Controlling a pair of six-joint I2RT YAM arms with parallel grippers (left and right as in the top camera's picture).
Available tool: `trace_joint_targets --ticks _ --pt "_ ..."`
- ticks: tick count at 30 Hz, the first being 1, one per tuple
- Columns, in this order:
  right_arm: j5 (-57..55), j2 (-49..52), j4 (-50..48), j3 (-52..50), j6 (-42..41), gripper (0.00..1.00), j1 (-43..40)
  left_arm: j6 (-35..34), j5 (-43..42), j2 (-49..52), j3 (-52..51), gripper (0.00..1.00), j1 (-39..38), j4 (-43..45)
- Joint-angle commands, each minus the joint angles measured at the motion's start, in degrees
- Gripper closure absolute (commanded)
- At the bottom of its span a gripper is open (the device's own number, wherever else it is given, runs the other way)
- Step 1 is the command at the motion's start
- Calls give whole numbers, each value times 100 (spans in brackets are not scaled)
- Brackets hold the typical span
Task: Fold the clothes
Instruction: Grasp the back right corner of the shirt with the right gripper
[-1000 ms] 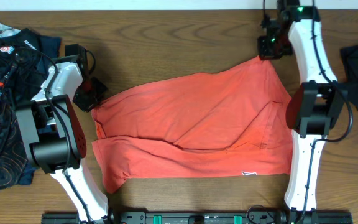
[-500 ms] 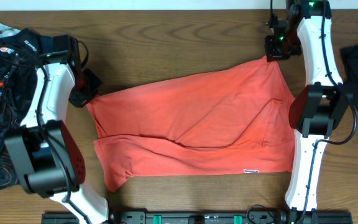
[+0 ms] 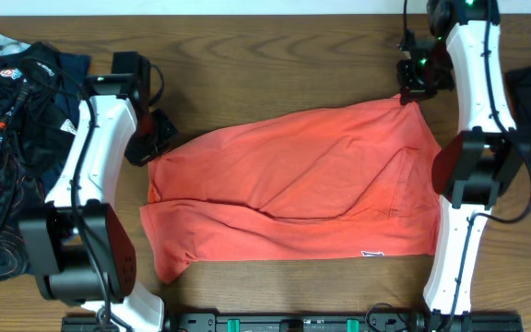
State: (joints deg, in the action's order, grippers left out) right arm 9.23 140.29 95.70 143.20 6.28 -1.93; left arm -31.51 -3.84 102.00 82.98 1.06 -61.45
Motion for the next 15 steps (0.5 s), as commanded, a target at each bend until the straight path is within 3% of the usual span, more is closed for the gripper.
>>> trace_joint_targets --ticks 1,15 --pt "146 -568 164 114 -203 99 -50 -70 282 -535 90 94 -57 -103" --pt "575 -1204 116 -1292 -667 98 74 -42 448 -1117 -31 94 -50 -883"
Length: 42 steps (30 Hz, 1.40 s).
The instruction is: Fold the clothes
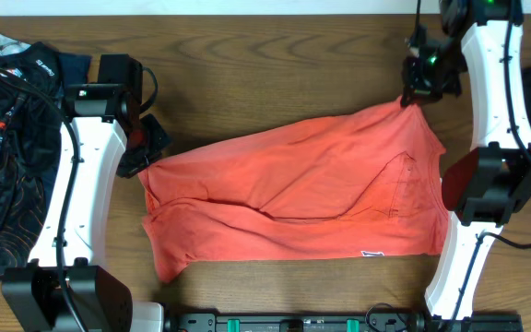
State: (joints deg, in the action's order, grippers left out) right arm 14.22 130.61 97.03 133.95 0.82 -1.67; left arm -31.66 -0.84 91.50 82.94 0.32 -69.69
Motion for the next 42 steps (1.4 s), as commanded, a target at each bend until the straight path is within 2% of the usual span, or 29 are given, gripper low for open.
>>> trace_joint_targets --ticks 1,6,10,17,26,34,42 --pt "28 -291 -46 -514 -118 99 44 -26 149 -68 -26 94 24 -66" --pt "-101 -896 -846 -1257 -96 98 44 -28 146 -98 -26 94 22 -61" --pt "-444 -1808 -1622 -1937 -103 98 44 -31 144 -282 -28 94 -15 -42" --pt "-627 -3351 -2872 -3950 -157 98 -17 -28 407 -1099 -509 94 -315 741" --pt "-11 -3698 -3648 -5847 -168 98 -127 -468 413 -1790 -1928 94 -828 1036" --pt "31 -3775 -4048 -6513 -588 99 -199 -704 450 -3230 -3399 94 -935 1292" --pt "22 -4229 -4336 -6548 -1108 99 -828 -723 599 -3816 -3670 94 -933 1274"
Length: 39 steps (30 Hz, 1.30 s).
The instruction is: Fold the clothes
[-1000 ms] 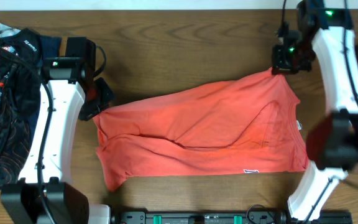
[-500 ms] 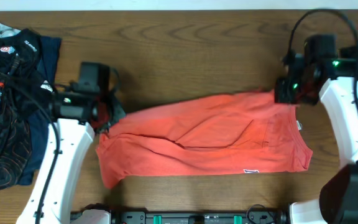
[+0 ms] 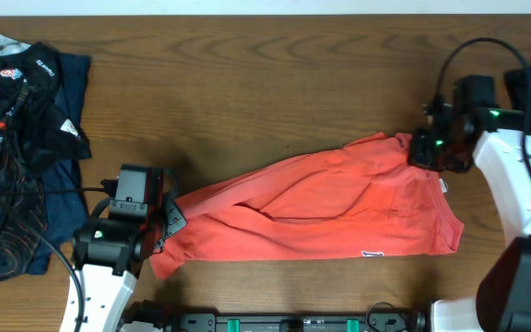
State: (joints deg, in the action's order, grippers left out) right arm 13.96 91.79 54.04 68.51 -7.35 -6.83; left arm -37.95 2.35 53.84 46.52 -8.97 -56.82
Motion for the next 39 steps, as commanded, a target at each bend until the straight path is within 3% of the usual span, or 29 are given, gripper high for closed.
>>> trace_joint_targets --ticks 1,7,23,32,39 --pt "48 -402 -37 -4 -291 99 -448 -92 341 -46 -28 94 -2 -24" --pt "323 -470 195 -7 35 99 -1198 -68 437 -31 -28 94 203 -22" --pt "487 -468 -129 -911 -302 99 -1569 11 181 -229 -138 94 358 -428" --pt "470 -466 -284 -1327 -592 99 -1622 -319 -284 -988 -1012 94 354 -398" --pt "192 -468 -216 -1327 -1014 99 -1676 -833 -323 -831 -1246 94 354 -389"
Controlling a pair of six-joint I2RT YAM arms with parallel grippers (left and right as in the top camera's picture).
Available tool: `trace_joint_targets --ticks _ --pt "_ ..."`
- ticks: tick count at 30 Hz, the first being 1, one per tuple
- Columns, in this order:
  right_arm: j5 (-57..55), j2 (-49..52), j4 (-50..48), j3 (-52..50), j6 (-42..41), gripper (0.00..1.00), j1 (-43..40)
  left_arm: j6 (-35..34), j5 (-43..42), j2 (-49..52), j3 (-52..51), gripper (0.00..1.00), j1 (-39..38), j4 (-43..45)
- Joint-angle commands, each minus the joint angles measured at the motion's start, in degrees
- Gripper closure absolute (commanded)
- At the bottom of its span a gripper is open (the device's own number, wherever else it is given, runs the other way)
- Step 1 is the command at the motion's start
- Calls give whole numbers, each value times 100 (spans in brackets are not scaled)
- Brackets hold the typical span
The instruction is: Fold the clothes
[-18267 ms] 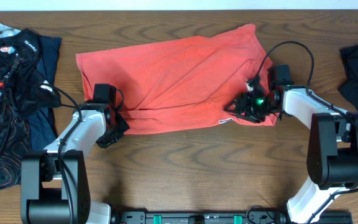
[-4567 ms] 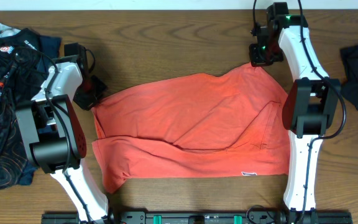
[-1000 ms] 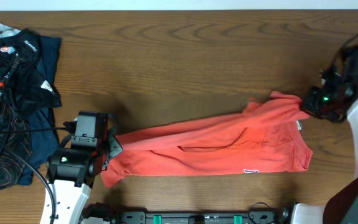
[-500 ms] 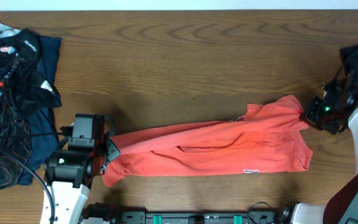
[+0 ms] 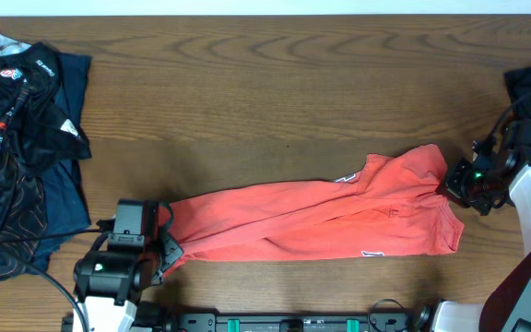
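Note:
An orange-red shirt lies as a long narrow band along the front of the wooden table, its far half brought down over its near half. At the band's left end sits my left gripper, shut on the shirt's edge. My right gripper is at the right end, shut on the shirt's upper right corner, which stands bunched up there. A small white label shows near the front hem.
A heap of dark blue and black clothes covers the table's left side. Another dark garment lies at the right edge. Black base hardware runs along the front edge.
Both grippers have come further toward the front edge with the shirt's far edge. The shirt is now a flatter, narrower band, and its right corner sits lower.
First the shirt lay spread wide, with both grippers on its far corners at the back. Then the corners were held slightly further apart. Later the grippers were near the front with the far edge drawn over, and now the shirt lies folded in half lengthwise.

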State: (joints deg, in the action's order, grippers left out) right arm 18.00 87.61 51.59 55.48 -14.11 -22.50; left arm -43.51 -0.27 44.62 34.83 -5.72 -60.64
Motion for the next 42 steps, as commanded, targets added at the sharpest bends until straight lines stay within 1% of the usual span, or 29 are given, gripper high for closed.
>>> trace_joint_targets --ticks 1,5,9,13,14,15,16,17,18,19,20,21,23,24,26,28,29,31,33,36,40,42 --pt "-313 -50 61 -28 -455 99 -131 -282 -61 144 -76 94 28 0" --pt "-411 -50 63 -114 -647 99 -315 -415 61 291 -76 94 28 13" --pt "-413 -50 61 -188 -643 99 -527 -487 236 334 -76 94 31 76" --pt "-415 -50 127 -199 -581 99 -527 -487 251 334 -76 94 31 160" --pt "-409 -50 131 -199 -527 91 -518 -487 249 334 -76 93 31 175" --pt "-411 -50 136 -199 -483 73 -503 -487 251 334 -76 83 28 192" --pt "-415 -50 138 -199 -437 43 -485 -487 264 334 -76 78 31 210" --pt "-413 -50 136 -199 -407 23 -466 -487 267 343 -76 74 28 232" --pt "-417 -50 133 -199 -407 21 -446 -485 267 361 -76 67 28 269" --pt "-426 -50 125 -199 -409 24 -437 -485 269 372 -76 65 28 293" --pt "-428 -50 83 -199 -407 28 -431 -485 271 409 -76 65 31 317" --pt "-426 -50 48 -199 -407 27 -433 -485 271 439 -76 65 28 350" --pt "-426 -50 -74 -197 -396 25 -431 -476 273 529 -76 55 31 466" --pt "-424 -50 -151 -197 -339 25 -426 -409 273 592 -76 53 31 605" --pt "-426 -50 -315 -155 -297 30 -404 -280 262 710 -74 53 31 964" --pt "-433 -50 -372 -2 -299 31 -376 -267 219 815 -42 53 31 1294" --pt "-428 -50 -356 188 -299 28 -367 -267 197 881 9 53 31 1438" --pt "-428 -50 -240 605 -297 18 -367 -264 118 999 168 53 31 1574" --pt "-426 -50 -9 1123 -179 17 -365 -264 63 1102 337 53 31 1587" --pt "-446 -50 398 1860 127 21 -302 -284 -149 1193 415 53 92 1569" --pt "-442 -50 962 2688 468 17 -179 -350 -831 1362 402 52 535 1325" --pt "-407 -50 1215 2949 590 18 -101 -238 -1134 1469 378 47 793 1255"
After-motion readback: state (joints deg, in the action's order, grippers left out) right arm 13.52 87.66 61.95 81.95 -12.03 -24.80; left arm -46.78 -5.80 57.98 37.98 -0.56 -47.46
